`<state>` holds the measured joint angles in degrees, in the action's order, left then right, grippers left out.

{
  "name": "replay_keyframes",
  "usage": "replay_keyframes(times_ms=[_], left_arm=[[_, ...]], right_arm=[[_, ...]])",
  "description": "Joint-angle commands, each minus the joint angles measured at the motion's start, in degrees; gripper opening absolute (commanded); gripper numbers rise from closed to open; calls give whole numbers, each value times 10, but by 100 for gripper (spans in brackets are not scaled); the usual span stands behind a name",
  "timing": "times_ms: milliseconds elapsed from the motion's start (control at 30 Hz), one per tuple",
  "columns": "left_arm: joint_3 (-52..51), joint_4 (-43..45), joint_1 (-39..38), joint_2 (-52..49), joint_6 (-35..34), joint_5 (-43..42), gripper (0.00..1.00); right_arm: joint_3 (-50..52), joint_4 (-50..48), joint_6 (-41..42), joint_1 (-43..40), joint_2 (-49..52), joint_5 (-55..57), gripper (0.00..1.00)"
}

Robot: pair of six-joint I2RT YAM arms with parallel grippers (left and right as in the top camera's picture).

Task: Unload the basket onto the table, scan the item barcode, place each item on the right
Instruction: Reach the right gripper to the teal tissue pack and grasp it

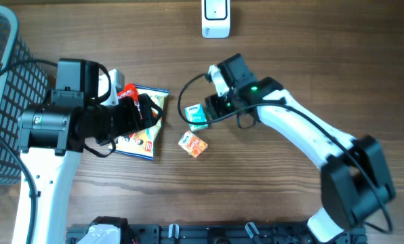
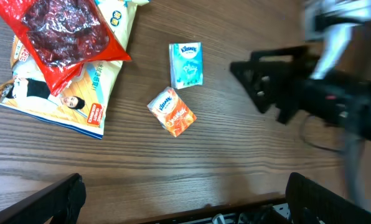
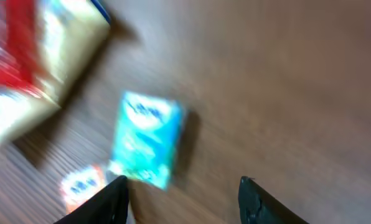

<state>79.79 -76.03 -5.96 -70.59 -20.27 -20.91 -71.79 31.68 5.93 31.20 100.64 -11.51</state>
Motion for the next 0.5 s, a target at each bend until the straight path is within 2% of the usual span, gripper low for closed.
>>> replay_keyframes(times_ms=[0,200,367,467], left_arm=[[-5,2,-3,0,3,0,100],[-5,2,-3,0,3,0,100],[-5,2,-3,0,3,0,100],[-5,2,-3,0,3,0,100]], right_arm=[[-3,-30,-30,0,0,-11,66],[-1,-65,-10,16,79,-90,68],[-1,-71,-9,59,102,-11,77],[-1,-73,42,84,107,64,77]])
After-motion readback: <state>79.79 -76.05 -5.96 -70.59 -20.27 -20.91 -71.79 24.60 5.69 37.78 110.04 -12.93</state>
